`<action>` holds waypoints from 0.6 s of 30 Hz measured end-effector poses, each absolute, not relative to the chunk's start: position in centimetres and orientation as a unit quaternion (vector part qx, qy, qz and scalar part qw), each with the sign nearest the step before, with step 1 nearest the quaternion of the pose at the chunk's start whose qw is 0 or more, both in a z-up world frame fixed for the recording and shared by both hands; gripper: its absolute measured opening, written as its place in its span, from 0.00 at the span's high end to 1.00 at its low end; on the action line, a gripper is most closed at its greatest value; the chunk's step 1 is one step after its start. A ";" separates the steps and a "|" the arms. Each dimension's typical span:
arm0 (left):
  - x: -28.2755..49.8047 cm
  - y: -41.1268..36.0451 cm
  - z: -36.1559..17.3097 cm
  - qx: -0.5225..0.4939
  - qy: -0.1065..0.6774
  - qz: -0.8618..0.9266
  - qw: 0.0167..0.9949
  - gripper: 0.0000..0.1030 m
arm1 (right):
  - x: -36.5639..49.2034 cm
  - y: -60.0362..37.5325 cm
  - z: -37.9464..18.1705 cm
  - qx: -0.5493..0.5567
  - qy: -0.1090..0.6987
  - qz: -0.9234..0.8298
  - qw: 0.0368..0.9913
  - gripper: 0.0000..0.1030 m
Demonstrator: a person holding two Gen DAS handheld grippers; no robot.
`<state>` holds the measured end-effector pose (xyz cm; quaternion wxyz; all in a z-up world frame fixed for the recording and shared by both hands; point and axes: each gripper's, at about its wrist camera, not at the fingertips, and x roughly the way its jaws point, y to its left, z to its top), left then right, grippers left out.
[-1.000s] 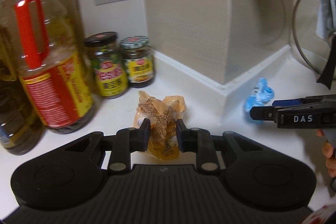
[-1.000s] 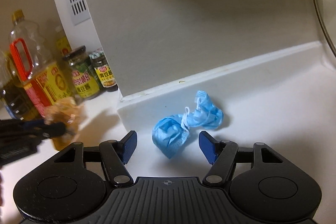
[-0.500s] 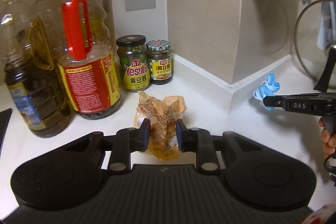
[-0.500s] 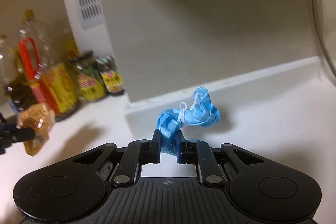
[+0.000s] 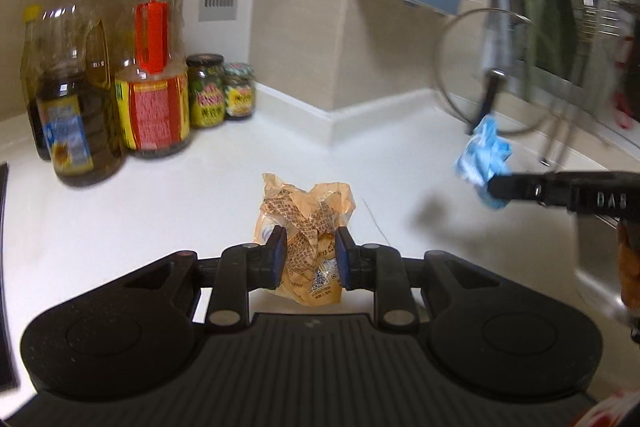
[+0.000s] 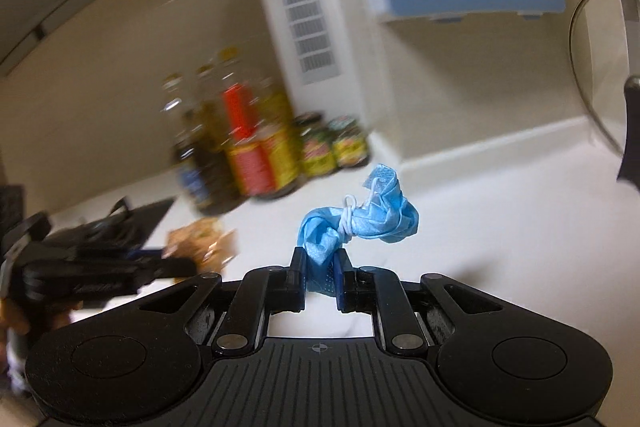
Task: Collect trash
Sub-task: 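Carry the paper bag and blue mask down to the wastebasket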
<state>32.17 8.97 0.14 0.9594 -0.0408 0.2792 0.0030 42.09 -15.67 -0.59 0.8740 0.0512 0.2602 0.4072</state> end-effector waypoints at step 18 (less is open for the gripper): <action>22.5 8.2 -13.5 -0.090 0.446 -0.070 0.888 0.78 | 26.5 -12.9 -13.1 0.003 0.445 0.341 0.828 0.86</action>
